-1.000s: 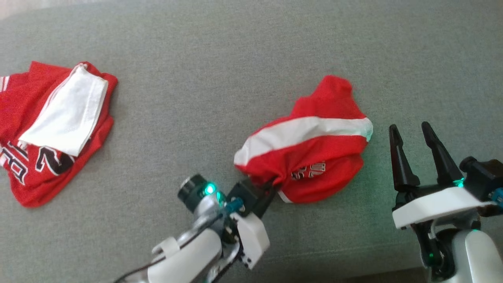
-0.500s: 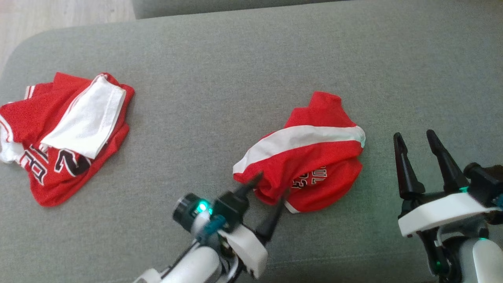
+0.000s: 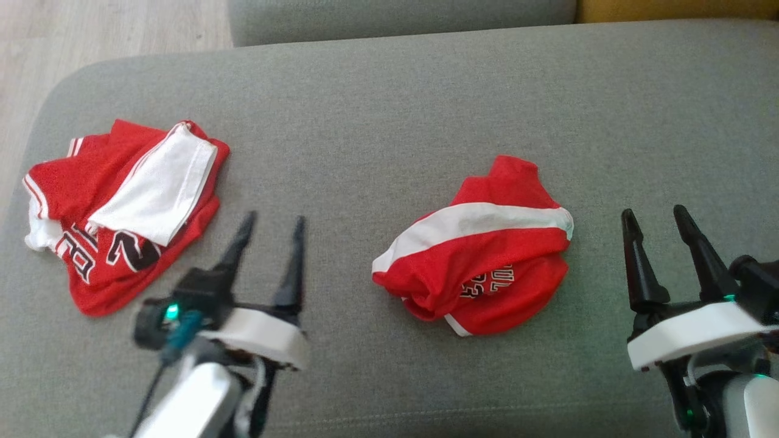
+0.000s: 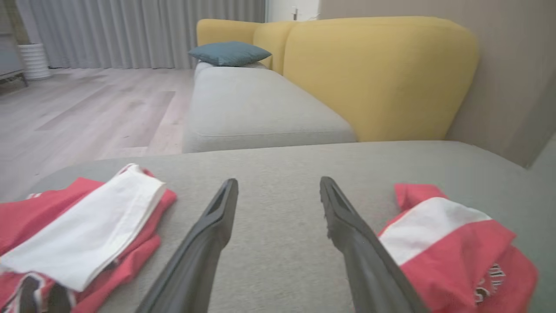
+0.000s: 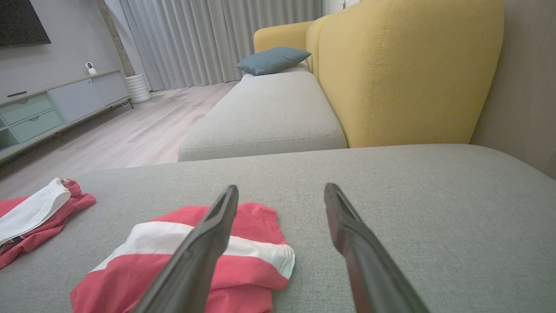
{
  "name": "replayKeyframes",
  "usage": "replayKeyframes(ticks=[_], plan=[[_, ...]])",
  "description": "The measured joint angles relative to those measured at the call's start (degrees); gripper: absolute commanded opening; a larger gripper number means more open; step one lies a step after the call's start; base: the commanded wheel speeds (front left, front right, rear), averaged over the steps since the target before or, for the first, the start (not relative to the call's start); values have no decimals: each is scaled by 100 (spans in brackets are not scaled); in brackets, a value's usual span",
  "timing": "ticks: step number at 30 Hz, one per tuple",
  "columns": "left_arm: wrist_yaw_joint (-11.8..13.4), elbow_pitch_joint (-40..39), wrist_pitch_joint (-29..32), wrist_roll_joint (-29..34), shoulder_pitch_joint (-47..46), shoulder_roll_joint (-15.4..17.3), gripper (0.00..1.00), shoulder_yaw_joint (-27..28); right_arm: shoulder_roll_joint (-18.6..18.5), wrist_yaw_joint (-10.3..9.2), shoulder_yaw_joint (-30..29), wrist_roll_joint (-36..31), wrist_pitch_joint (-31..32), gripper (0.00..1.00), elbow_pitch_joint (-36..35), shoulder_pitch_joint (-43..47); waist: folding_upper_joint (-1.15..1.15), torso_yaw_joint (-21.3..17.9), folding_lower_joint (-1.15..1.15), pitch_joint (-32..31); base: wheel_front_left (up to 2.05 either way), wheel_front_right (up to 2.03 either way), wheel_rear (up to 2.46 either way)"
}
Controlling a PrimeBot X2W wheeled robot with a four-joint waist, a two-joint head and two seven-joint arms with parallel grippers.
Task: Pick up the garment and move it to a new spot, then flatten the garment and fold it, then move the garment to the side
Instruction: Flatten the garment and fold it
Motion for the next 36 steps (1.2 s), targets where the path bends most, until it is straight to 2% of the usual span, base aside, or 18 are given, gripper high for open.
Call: replayKeyframes(ticks=[8,17,24,36], plan=[[-16,-51,0,67,426,322,100,912,5,0,-20,-19,51,100,-36,141,0,9,0,-112,0,0,0],[-369,-159,0,187,771,404,100,1501,16,0,-16,-44,104,100,-93,211,0,42,0,-211,0,0,0],[-559,-68,0,258,1012,388,100,1644,20,0,42,-44,141,100,-104,270,0,49,0,-278,0,0,0],[-670,32,0,375,1041,245,100,1711,20,0,70,-42,141,100,-103,335,0,59,0,-228,0,0,0]])
